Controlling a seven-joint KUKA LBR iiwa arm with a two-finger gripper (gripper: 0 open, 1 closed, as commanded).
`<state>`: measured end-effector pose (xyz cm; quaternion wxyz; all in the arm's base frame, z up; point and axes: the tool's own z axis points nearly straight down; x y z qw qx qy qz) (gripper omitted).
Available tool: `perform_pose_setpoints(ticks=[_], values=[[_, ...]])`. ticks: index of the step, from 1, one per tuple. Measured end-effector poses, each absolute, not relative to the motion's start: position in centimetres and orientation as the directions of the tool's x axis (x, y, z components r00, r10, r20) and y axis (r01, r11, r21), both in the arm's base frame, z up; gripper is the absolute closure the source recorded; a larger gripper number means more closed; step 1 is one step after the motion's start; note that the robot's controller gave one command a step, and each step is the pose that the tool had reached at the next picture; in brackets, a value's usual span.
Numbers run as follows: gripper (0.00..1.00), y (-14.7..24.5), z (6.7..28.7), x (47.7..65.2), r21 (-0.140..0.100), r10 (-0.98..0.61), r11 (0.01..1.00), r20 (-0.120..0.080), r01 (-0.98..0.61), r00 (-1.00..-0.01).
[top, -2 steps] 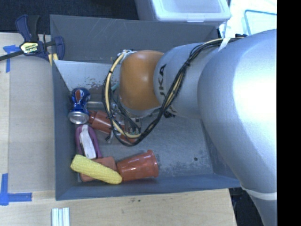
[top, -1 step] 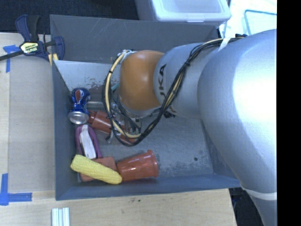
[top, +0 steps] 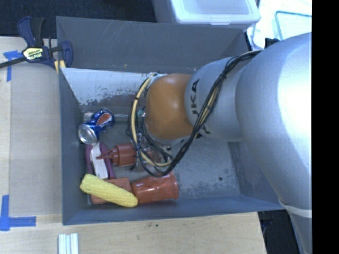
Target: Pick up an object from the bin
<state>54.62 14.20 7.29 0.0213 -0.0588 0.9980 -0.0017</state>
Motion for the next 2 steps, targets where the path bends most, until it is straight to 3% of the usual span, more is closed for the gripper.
perform_pose_setpoints(ticks=[1, 2], values=[[1.00, 15.2, 16.7, 55.5, -0.001, -0.049, 0.999, -0.034, -0.049, -0.998], [1.00, 15.1, 20.7, 55.5, -0.003, -0.075, 0.997, -0.033, -0.075, -0.997]])
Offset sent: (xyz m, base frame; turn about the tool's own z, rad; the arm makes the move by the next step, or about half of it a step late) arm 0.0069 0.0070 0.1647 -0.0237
